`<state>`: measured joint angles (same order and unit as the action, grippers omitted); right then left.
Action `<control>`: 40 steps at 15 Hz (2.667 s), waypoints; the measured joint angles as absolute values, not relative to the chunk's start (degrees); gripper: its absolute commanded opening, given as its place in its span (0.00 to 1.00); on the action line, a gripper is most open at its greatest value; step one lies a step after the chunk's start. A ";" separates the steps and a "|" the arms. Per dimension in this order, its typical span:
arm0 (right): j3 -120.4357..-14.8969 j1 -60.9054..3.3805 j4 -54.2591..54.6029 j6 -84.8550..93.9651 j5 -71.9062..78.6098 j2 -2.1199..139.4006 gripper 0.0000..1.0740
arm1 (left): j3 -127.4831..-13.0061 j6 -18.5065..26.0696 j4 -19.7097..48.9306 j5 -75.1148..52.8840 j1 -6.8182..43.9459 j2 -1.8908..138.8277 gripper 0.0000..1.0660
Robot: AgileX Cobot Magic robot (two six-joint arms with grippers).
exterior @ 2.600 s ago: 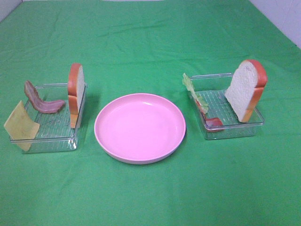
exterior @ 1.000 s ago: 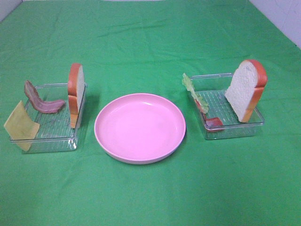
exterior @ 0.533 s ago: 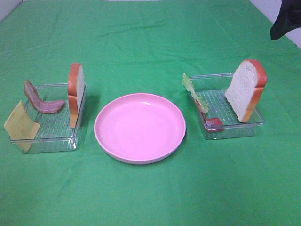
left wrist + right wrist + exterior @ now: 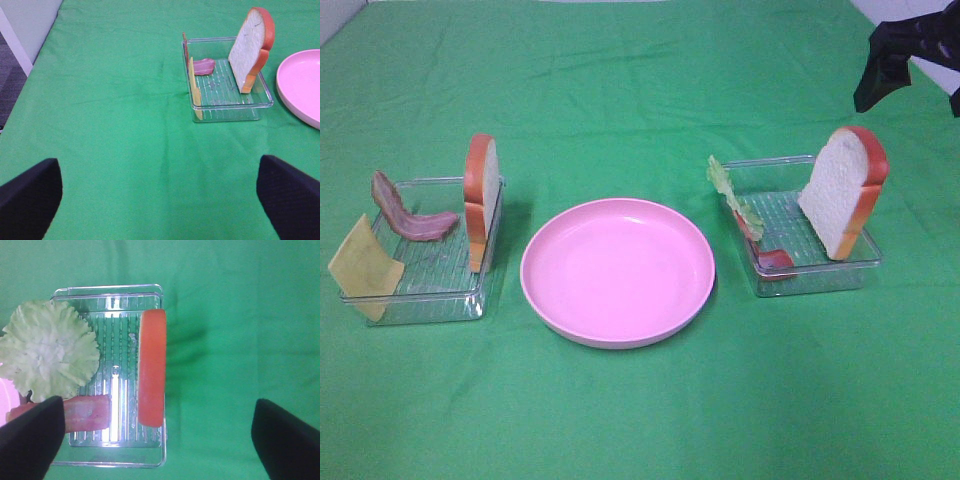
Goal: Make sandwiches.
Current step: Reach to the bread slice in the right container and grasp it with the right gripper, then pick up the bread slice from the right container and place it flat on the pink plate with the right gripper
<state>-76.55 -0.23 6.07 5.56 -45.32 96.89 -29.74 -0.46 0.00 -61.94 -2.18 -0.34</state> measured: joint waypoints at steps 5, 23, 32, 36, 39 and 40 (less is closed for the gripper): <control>-76.55 -0.23 11.80 9.17 -42.51 104.39 0.90 | -29.74 -0.46 0.00 -61.94 -2.18 -0.34 0.95; -76.55 -0.23 13.46 10.03 -39.94 107.60 0.13 | -29.74 -0.46 0.00 -61.94 -2.18 -0.34 0.95; -76.55 -1.03 22.92 10.08 -41.77 92.59 0.12 | -29.74 -0.46 0.00 -61.94 -2.18 -0.34 0.95; -76.55 -13.46 26.24 9.97 -41.77 88.64 0.13 | -29.74 -0.46 0.00 -61.94 -2.18 -0.34 0.95; -76.55 -21.77 28.25 7.91 -41.71 90.07 0.13 | -29.74 -0.46 0.00 -61.94 -2.18 -0.34 0.95; -76.55 -23.55 28.53 7.39 -41.71 91.10 0.13 | -29.74 -0.46 0.00 -61.94 -2.18 -0.34 0.95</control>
